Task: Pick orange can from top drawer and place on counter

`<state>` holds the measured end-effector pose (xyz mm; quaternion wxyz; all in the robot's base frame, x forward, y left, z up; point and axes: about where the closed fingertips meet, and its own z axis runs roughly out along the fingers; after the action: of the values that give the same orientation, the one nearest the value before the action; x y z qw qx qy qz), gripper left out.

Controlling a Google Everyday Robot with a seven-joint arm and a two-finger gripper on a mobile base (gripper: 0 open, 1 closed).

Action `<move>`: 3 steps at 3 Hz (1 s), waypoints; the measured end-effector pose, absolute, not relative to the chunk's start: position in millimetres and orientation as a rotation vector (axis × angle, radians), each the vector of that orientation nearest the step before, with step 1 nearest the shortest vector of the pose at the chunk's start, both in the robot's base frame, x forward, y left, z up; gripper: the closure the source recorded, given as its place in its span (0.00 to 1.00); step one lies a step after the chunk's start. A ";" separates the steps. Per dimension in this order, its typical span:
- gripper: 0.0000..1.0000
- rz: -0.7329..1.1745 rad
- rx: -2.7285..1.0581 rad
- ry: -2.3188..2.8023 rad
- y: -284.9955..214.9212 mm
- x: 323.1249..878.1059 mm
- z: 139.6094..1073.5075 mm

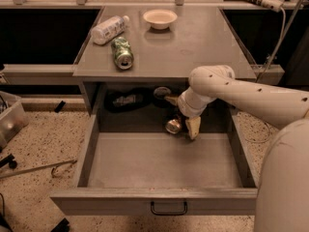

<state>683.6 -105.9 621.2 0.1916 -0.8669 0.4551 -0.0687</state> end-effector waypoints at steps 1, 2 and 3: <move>0.00 -0.170 -2.453 1.277 -104.9 682.0 615.7; 0.00 -0.148 -2.479 1.269 -101.7 681.1 611.0; 0.19 -0.148 -2.479 1.269 -101.7 681.1 610.9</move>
Offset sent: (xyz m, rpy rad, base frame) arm -0.0020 0.0062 -0.0109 -0.0311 0.0594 0.0400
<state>681.1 -101.7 610.9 0.1753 -0.8752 0.4479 -0.0523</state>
